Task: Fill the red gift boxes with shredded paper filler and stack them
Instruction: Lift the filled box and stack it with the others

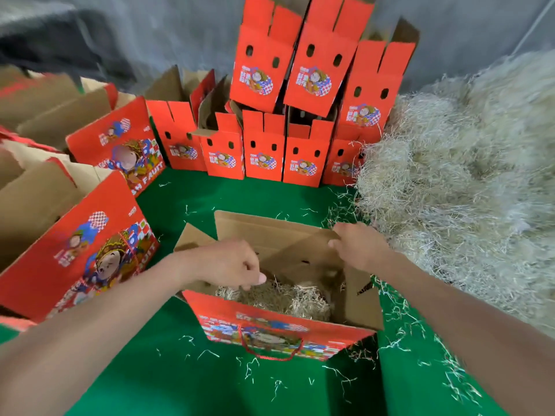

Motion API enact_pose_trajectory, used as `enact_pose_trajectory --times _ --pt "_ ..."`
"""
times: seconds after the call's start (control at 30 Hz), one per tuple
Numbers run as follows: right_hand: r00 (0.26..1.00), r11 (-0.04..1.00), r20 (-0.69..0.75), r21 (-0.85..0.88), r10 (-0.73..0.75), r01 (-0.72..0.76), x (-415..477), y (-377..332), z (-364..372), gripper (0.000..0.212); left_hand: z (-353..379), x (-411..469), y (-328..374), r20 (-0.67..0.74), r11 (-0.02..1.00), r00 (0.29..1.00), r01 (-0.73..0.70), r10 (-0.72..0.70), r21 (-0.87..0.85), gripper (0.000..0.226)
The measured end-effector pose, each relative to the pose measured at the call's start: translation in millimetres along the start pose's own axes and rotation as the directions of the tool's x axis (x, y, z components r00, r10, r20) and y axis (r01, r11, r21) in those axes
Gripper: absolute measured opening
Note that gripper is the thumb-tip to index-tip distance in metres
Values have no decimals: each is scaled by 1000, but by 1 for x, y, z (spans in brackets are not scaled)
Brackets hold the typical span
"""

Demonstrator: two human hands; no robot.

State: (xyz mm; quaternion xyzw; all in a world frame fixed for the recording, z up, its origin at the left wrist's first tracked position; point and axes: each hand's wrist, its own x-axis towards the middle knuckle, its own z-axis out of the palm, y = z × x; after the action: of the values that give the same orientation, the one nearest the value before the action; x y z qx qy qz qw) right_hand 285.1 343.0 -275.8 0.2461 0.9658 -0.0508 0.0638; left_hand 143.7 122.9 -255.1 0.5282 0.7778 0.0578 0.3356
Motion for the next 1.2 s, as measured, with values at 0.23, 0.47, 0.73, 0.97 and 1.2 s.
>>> enact_pose_trajectory --times 0.23,0.47,0.73,0.97,1.2 --pt "997 981 -22 184 70 -65 20 -8 -7 31 -12 -26 3 -324 968 922 244 -212 61 27" --pt "995 865 26 491 100 -100 26 -52 -3 21 8 -5 -13 -453 821 745 218 -489 -528 76" --pt "948 465 266 827 174 -317 18 -74 18 53 23 18 -5 -393 712 660 318 -641 -627 23" --pt "957 339 204 902 207 -266 20 -85 23 48 36 18 -3 -362 630 656 225 -662 -744 44" --pt "989 338 -77 940 125 30 22 -120 -25 44 -10 -30 -12 -577 653 460 6 -674 -757 33"
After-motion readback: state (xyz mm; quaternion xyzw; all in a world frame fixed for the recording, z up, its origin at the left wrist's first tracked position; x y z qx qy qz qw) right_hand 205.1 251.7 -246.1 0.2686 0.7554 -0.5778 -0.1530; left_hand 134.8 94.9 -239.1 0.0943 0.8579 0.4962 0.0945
